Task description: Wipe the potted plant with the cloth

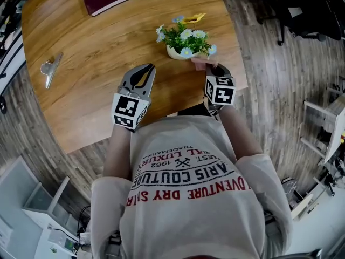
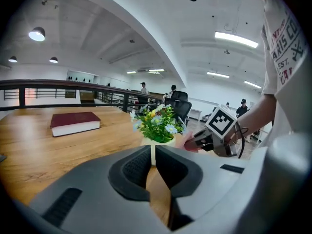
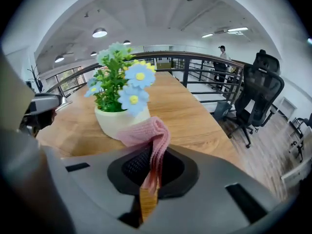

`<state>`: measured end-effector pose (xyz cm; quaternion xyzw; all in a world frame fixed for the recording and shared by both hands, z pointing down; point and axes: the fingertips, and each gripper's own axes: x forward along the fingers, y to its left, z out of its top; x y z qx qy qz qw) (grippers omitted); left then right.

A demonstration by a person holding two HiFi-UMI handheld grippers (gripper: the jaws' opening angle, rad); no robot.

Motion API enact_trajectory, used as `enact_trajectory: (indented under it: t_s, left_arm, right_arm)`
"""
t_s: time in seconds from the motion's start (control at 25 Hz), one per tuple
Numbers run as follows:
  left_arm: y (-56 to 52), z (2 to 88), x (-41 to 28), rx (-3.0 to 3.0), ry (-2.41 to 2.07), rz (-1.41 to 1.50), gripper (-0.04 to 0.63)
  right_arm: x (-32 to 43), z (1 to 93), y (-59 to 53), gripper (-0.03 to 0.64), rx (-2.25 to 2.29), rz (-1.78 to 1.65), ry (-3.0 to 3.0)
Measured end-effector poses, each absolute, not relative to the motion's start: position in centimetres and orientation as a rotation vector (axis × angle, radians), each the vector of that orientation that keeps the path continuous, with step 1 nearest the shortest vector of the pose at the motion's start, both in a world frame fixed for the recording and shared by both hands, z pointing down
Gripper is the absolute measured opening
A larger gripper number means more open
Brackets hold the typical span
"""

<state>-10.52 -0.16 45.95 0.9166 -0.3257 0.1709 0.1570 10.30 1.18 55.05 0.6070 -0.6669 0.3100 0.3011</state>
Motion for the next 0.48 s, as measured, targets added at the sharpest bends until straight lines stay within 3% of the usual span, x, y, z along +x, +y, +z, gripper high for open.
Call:
enact_trajectory:
  t_s: [0.04,0.16,0.48]
  left_arm:
    - [-0.1,46.3,-9.6,2.621,-0.912,0.493,0.027]
    - [-0.1,47.6,-6.8,2.644,-0.824,0.515,0.285]
    - [-3.0,50.4,-3.4,2.773,-0.707,0.591,0.468]
  right_arm:
    - [11.1,55.1,1.0,0.037,1.610,0.823,-1.767]
    - [13.3,54.9,0.2,0.037,1.599,0.813,-1.770]
    - [16.8,54.6,-2.8,0.037,1.541,0.751,-1.816]
